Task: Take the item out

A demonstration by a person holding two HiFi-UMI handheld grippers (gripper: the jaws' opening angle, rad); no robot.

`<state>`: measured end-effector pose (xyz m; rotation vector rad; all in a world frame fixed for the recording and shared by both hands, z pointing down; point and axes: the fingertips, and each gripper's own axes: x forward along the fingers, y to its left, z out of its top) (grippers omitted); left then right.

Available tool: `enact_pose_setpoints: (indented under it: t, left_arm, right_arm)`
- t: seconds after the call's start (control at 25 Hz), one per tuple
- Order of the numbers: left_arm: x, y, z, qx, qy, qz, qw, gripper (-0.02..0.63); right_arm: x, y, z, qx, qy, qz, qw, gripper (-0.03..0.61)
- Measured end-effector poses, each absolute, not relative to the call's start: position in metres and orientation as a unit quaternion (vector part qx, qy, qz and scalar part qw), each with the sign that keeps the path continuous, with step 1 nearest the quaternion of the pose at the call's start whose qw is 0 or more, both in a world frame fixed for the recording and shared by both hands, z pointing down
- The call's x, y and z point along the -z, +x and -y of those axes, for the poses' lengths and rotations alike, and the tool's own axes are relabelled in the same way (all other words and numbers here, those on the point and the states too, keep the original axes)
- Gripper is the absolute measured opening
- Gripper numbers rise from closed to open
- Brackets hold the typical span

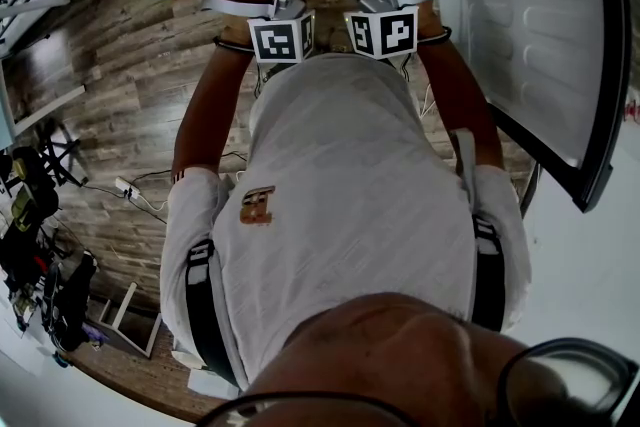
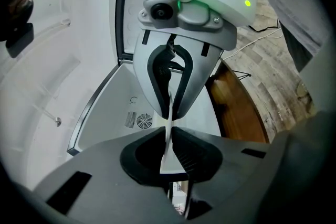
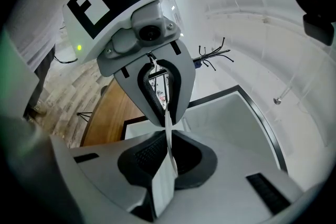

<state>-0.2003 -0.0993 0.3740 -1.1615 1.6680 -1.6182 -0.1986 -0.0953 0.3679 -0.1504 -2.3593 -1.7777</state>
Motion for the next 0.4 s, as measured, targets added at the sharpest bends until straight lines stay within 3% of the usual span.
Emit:
enact_pose_setpoints:
  t: [0.4]
  left_arm:
    - [-0.3757,-0.2026,0.1048,0.598,-0.429,-0.621,0.270,0.051]
  right_arm:
    - [-0.3709,-0.2009,0.1005,0.596,-0.050,0.797,0.089,0.044]
